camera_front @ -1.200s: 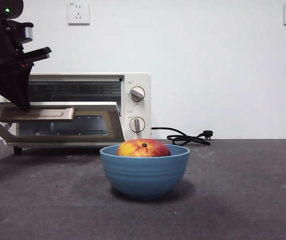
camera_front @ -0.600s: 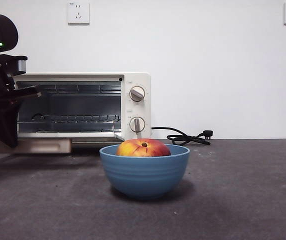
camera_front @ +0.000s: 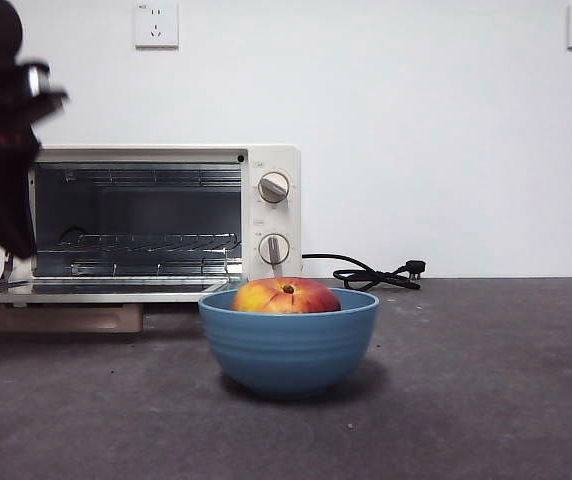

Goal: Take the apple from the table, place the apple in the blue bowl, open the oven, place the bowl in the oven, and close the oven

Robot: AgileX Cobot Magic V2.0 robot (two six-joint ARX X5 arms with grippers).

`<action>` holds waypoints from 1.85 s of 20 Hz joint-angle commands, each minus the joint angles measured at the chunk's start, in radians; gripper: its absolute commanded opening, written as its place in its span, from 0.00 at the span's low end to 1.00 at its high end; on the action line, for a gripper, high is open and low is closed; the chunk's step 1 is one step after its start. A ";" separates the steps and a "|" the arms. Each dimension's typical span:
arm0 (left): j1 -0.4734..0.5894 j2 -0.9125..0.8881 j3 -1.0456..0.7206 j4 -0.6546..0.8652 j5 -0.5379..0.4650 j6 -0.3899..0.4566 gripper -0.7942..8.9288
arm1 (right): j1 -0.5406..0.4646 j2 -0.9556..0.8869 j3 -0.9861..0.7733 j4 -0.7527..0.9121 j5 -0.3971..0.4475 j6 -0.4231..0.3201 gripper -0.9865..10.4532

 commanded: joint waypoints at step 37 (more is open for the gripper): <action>-0.098 -0.675 -0.003 -0.455 0.021 -0.007 0.08 | 0.041 1.032 0.491 0.180 -0.009 -0.112 0.08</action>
